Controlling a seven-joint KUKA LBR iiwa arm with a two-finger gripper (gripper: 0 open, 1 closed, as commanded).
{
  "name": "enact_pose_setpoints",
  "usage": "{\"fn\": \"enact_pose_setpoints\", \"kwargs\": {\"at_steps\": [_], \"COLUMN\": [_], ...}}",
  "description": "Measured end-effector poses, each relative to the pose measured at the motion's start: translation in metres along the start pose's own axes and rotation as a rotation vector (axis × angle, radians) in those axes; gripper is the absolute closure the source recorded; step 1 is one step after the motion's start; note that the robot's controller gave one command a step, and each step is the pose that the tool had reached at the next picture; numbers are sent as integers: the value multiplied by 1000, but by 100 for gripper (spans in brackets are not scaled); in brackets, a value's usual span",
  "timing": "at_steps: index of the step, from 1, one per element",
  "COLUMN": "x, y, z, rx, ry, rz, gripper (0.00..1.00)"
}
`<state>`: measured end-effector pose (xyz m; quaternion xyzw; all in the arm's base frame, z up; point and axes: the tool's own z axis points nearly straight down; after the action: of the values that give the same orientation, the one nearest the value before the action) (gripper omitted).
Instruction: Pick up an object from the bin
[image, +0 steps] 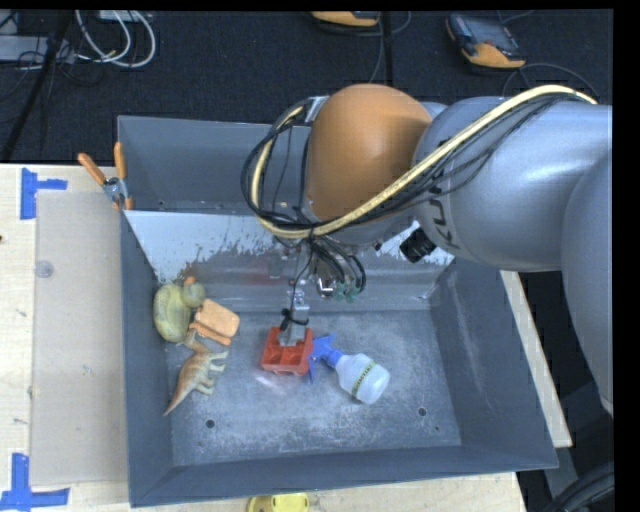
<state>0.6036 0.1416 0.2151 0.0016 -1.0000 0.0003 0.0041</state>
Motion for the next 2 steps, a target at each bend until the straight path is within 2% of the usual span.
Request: {"fn": "enact_pose_setpoints", "kwargs": {"at_steps": [1, 2], "x": [-1, 36], "y": [-1, -45], "z": [-5, 23], "rx": [-1, -1], "ry": [-7, -4], "rz": [3, -73], "gripper": [0, 0]}}
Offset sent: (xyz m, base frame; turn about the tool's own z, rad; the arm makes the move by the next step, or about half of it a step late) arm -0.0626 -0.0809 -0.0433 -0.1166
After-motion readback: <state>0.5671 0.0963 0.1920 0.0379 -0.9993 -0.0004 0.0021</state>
